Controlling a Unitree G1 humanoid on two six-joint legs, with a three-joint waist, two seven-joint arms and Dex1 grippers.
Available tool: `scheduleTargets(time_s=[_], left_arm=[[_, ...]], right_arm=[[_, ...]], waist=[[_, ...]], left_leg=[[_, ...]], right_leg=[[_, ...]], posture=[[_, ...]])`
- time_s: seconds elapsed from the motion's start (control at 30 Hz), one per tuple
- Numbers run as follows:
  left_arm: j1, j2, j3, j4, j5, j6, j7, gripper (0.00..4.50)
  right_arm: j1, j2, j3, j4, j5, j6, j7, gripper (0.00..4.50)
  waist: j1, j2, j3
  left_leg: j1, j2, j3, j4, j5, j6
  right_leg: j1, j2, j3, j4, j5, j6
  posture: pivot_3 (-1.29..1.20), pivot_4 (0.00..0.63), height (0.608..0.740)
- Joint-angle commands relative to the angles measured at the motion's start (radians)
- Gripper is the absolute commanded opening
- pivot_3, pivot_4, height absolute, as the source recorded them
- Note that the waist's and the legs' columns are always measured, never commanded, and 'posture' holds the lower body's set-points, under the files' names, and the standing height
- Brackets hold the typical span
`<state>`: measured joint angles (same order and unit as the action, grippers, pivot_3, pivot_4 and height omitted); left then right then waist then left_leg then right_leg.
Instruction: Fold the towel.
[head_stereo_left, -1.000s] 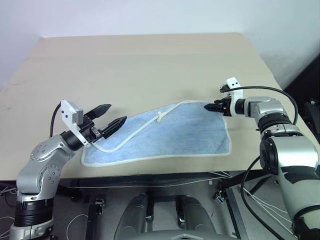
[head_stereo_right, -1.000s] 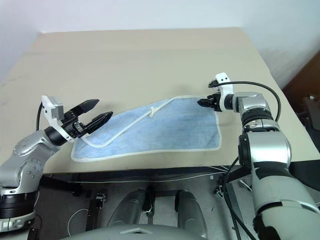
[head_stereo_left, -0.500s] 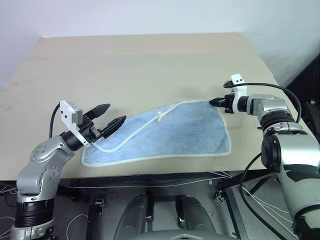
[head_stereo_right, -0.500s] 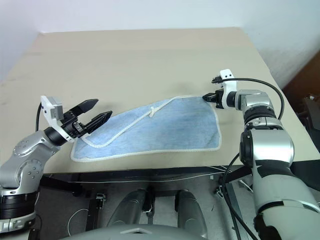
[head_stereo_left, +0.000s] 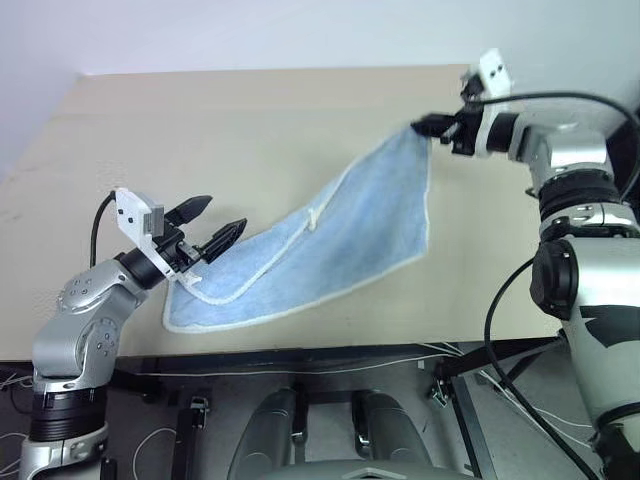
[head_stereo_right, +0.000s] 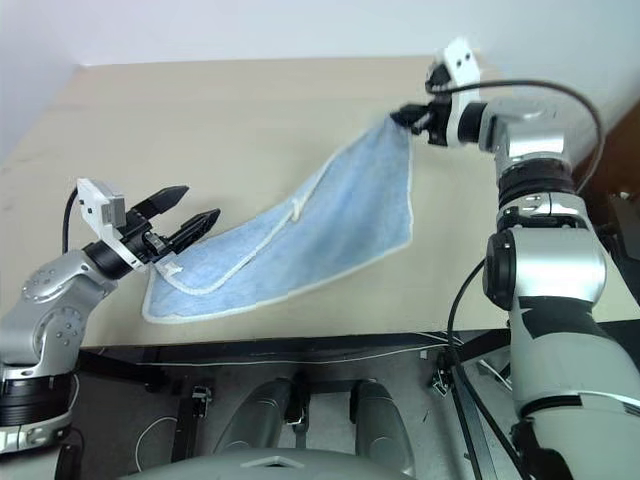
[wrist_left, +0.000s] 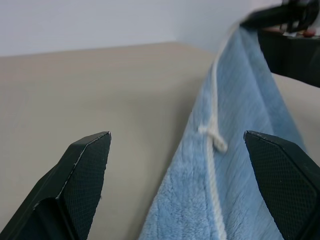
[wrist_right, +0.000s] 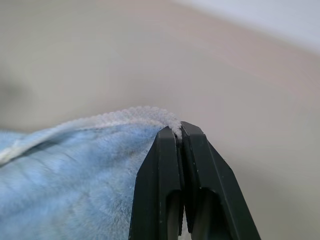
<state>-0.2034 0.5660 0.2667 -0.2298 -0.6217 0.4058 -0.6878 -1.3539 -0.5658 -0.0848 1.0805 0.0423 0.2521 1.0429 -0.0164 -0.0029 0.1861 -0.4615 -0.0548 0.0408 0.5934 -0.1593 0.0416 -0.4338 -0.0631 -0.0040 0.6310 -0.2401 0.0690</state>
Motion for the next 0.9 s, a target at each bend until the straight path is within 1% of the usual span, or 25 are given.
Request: scheduleTargets(time_s=[0.03, 0.17, 0.23, 0.47, 0.57, 0.7, 0.8, 0.9], left_arm=[[-0.014, -0.001, -0.018, -0.047, 0.009, 0.004, 0.013, 4.5], [-0.025, 0.017, -0.073, -0.065, 0.049, 0.013, 0.012, 4.5], [-0.044, 0.015, -0.087, -0.07, 0.046, 0.029, 0.018, 4.5], [-0.079, 0.001, -0.11, -0.076, 0.045, 0.049, 0.019, 4.5], [-0.079, -0.005, -0.117, -0.078, 0.047, 0.056, 0.027, 4.5], [-0.039, -0.008, -0.166, -0.065, 0.148, -0.025, 0.025, 4.5], [-0.039, -0.028, -0.183, -0.042, 0.205, -0.037, 0.069, 4.5], [-0.024, -0.005, -0.226, -0.024, 0.286, -0.062, 0.064, 4.5]], right_arm=[[-0.023, 0.002, -0.017, -0.101, 0.033, 0.009, -0.028, 0.01], [-0.064, 0.01, -0.021, -0.164, 0.045, 0.01, -0.084, 0.01], [-0.097, 0.012, -0.026, -0.17, 0.048, 0.001, -0.117, 0.01], [-0.194, 0.01, -0.017, -0.084, 0.017, -0.133, -0.236, 0.01], [-0.218, 0.01, -0.015, -0.086, 0.025, -0.167, -0.234, 0.01], [-0.228, 0.01, -0.016, -0.123, 0.041, -0.161, -0.216, 0.01], [-0.216, 0.009, -0.018, -0.163, 0.055, -0.144, -0.194, 0.01], [-0.204, 0.006, -0.019, -0.199, 0.062, -0.131, -0.19, 0.01]], waist=[[0.0, 0.0, 0.0], [-0.002, 0.0, 0.0], [-0.002, 0.0, 0.0], [-0.004, 0.0, 0.0], [-0.003, 0.0, 0.0], [-0.004, 0.0, 0.0], [-0.004, 0.0, 0.0], [-0.003, 0.0, 0.0]], left_leg=[[0.0, 0.0, 0.0, 0.0, 0.0, 0.0], [-0.001, 0.0, 0.002, 0.0, 0.0, 0.0], [-0.001, 0.0, 0.002, -0.001, 0.0, 0.0], [-0.001, 0.0, 0.002, -0.002, 0.0, 0.0], [-0.001, 0.0, 0.003, -0.002, 0.0, 0.0], [-0.001, 0.0, 0.003, -0.002, 0.0, 0.0], [-0.001, 0.0, 0.003, -0.002, 0.0, 0.0], [-0.001, 0.0, 0.003, -0.002, 0.0, 0.0]], right_leg=[[0.0, 0.0, 0.0, 0.0, 0.0, 0.0], [0.0, 0.0, 0.001, 0.0, 0.0, 0.0], [0.0, 0.0, 0.001, 0.001, 0.0, 0.0], [-0.001, 0.0, 0.001, 0.001, 0.0, 0.0], [-0.001, 0.0, 0.002, 0.001, 0.0, 0.0], [-0.001, 0.0, 0.002, 0.001, 0.0, 0.0], [-0.001, 0.0, 0.002, 0.001, 0.0, 0.0], [-0.001, 0.0, 0.002, 0.002, 0.0, 0.0]], posture=[[0.0, 0.15, 0.735], [0.0, 0.15, 0.735], [0.0, 0.15, 0.735], [0.0, 0.15, 0.735], [0.0, 0.15, 0.735], [0.0, 0.15, 0.735], [0.0, 0.15, 0.735], [0.0, 0.15, 0.735]])
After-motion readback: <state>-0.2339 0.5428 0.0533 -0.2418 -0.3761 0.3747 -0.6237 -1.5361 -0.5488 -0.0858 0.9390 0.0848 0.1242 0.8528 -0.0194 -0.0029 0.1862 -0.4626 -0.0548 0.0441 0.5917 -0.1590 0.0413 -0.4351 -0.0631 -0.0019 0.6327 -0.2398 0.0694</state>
